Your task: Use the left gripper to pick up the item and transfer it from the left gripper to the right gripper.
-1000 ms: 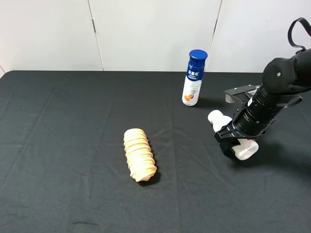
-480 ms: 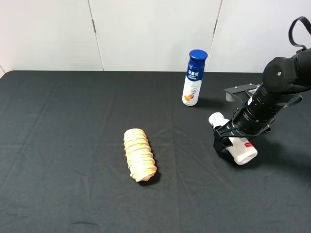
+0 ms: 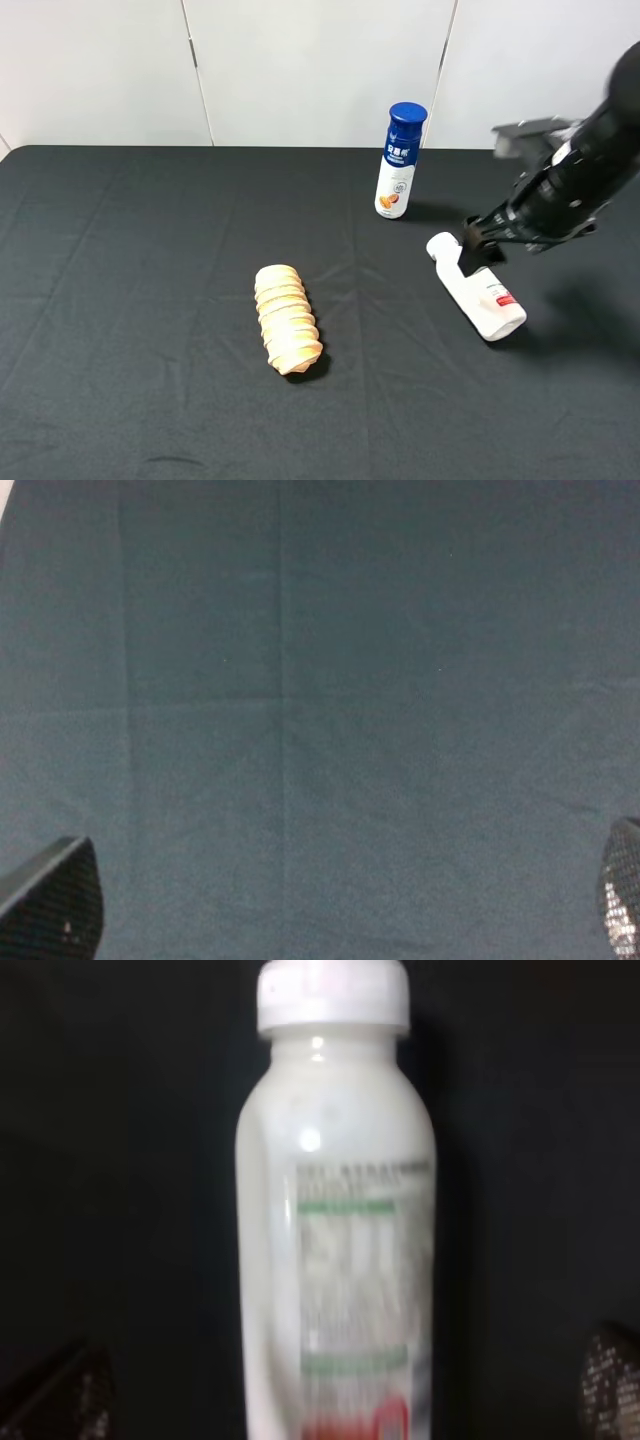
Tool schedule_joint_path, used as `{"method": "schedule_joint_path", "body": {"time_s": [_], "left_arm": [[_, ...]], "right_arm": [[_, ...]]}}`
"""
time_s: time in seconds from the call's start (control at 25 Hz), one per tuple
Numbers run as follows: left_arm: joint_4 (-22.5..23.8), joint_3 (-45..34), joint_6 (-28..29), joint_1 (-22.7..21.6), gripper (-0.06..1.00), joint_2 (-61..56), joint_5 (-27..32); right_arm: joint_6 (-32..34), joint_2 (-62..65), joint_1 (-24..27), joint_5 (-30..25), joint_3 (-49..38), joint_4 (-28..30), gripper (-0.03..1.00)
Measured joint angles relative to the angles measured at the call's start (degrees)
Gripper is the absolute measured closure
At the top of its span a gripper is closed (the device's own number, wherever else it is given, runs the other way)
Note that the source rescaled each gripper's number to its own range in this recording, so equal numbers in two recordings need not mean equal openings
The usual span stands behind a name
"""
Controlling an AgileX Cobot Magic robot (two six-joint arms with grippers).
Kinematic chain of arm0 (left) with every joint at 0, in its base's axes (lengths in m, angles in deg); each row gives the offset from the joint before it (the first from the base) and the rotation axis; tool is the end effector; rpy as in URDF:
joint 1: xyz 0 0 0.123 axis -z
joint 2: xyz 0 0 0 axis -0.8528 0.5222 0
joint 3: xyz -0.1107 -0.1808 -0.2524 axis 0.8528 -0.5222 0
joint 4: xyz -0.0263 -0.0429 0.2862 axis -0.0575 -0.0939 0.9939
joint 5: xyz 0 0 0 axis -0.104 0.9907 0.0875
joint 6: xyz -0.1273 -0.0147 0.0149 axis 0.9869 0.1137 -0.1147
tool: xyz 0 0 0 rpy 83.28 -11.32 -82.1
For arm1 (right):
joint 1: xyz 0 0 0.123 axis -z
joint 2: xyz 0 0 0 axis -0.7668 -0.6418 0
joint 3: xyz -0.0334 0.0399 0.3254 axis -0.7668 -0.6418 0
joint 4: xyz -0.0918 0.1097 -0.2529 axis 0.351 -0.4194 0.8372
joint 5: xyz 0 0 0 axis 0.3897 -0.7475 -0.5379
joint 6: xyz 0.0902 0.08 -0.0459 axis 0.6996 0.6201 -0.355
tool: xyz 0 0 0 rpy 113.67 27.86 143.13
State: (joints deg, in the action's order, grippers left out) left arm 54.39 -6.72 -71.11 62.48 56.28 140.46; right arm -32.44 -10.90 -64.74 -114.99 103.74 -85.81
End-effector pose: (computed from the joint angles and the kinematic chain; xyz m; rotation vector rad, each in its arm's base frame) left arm 0.0190 0.0020 0.2742 0.0258 2.0521 -0.0339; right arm 0.2946 0.0870 0.1988 -0.4540 2.8192 0.1483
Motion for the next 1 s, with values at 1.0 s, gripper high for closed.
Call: {"method": "schedule_joint_path", "body": {"time_s": [1.0], "left_arm": [[0.00,0.00,0.00,0.00,-0.03,0.00,0.00]], "right_arm": [[4.88,69.10,0.00,-17.66,-16.99,0.17,-0.03]]}}
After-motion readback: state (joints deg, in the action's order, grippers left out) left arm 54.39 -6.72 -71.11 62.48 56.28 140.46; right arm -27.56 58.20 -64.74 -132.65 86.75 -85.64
